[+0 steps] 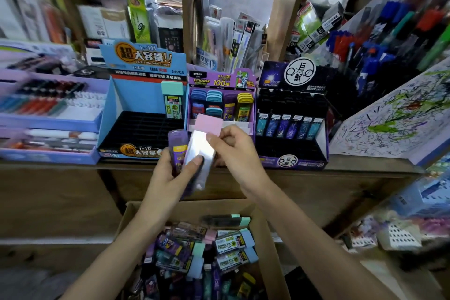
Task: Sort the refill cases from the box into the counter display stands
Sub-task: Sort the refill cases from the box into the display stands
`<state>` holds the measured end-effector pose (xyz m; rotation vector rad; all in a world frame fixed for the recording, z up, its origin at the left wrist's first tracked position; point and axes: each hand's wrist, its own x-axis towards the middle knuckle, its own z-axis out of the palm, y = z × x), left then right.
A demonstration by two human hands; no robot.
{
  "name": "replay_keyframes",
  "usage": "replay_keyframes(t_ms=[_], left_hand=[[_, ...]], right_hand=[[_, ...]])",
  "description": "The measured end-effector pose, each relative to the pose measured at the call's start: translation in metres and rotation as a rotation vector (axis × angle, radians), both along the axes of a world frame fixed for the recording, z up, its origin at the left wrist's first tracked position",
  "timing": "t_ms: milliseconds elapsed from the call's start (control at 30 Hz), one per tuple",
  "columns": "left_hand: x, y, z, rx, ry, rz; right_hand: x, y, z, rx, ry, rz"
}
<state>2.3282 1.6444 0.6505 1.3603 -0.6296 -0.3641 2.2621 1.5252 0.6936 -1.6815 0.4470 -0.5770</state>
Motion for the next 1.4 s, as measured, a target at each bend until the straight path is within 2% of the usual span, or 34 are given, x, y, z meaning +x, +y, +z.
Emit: replay_keyframes(t_ms=[133, 233, 300, 400, 533, 667, 733, 867, 967, 1067, 1167, 1300, 1400], left_hand=[[0.008, 0.009, 0.003, 0.062, -0.138, 0.050], [0.008, 0.014, 0.000, 0.188, -0.202, -0.074], [0.008, 0.017, -0.001, 0.195, -0.206, -0.156], [0.010, 0.024, -0.002, 0.095, -0.140, -0.176], [0.013, 0.033, -0.003, -0.026, 0.168, -0.168], [0.024, 0.041, 0.002, -0.120, 0.271, -0.204], [0.032, 0.045, 0.001, -0.126, 0.256, -0.197], [0.048, 0.058, 0.002, -0.020, 0.078, -0.136], [0.068, 0.069, 0.002, 0.106, -0.119, -0.010], [0.086, 0.084, -0.002, 0.066, -0.084, 0.102], [0.096, 0.098, -0.011, 0.053, -0.062, 0.181], [0.103, 0.111, -0.021, 0.034, 0.012, 0.232], [0.105, 0.117, -0.025, 0.032, -0.006, 0.234]], right_hand=[[0.008, 0.011, 0.003, -0.213, -0.052, -0.059], [0.012, 0.019, 0.004, -0.414, -0.020, -0.085], [0.015, 0.024, 0.005, -0.461, -0.002, -0.056], [0.019, 0.027, 0.006, -0.423, 0.023, 0.061], [0.027, 0.021, 0.009, -0.210, 0.020, 0.079], [0.042, 0.009, 0.021, -0.075, 0.060, 0.125], [0.049, 0.007, 0.030, -0.098, 0.105, 0.171], [0.070, 0.012, 0.051, -0.371, 0.228, 0.314], [0.095, 0.008, 0.075, -0.476, 0.172, 0.283], [0.127, -0.004, 0.099, -0.545, 0.046, 0.142], [0.158, -0.010, 0.099, -0.750, -0.016, 0.041], [0.186, -0.012, 0.076, -1.004, 0.004, 0.114], [0.191, -0.016, 0.063, -1.077, 0.024, 0.185]])
